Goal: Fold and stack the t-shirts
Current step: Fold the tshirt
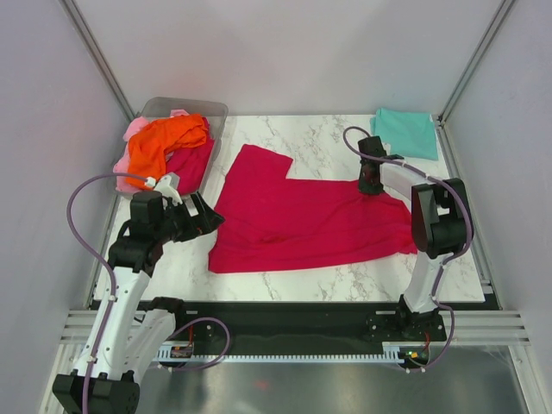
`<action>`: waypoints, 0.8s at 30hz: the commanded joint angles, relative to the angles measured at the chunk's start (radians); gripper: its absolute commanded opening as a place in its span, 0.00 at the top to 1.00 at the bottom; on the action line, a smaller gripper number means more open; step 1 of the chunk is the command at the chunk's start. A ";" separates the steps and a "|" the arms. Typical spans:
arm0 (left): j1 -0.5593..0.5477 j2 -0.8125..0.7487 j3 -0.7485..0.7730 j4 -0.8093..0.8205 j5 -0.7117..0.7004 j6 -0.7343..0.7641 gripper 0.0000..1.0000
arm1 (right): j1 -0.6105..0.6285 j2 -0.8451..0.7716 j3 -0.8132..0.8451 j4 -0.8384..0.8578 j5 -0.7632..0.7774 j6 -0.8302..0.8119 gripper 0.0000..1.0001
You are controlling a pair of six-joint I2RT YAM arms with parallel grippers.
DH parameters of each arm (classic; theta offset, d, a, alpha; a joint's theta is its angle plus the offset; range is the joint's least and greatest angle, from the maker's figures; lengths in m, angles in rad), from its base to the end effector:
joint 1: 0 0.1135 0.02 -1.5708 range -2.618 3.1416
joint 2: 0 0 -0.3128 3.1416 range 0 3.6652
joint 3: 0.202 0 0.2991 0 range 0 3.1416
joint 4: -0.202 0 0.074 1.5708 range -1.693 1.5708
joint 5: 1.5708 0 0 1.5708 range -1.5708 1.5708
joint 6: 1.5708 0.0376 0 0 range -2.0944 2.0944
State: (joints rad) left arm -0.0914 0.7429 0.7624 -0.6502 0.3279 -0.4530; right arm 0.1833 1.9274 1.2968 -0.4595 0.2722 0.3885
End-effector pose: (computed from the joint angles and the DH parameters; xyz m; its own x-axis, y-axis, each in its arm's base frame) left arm 0.1681 -0.0276 0.3262 -0.6792 -0.3538 -0.6430 0.0536 0.8499 -0.5242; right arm 0.4465 0.0725 0.1846 -0.8270 0.2178 -0.5182 0.2809 0.9587 -0.0455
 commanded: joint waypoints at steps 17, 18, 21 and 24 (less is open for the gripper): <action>0.001 -0.043 -0.006 0.018 -0.035 0.036 0.01 | -0.028 -0.171 -0.154 0.137 -0.036 0.016 0.57; 0.001 -0.042 -0.006 0.020 -0.035 0.036 0.01 | -0.034 -0.176 -0.157 0.143 -0.044 0.018 0.58; 0.001 -0.043 -0.006 0.020 -0.036 0.034 0.01 | -0.044 -0.173 -0.163 0.157 -0.074 0.015 0.62; 0.001 -0.042 -0.006 0.018 -0.038 0.034 0.01 | -0.045 -0.169 -0.171 0.176 -0.093 0.013 0.67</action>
State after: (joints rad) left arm -0.0914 0.7097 0.7586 -0.6498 0.3103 -0.4530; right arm 0.1394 1.7847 1.1408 -0.3317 0.2127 0.3962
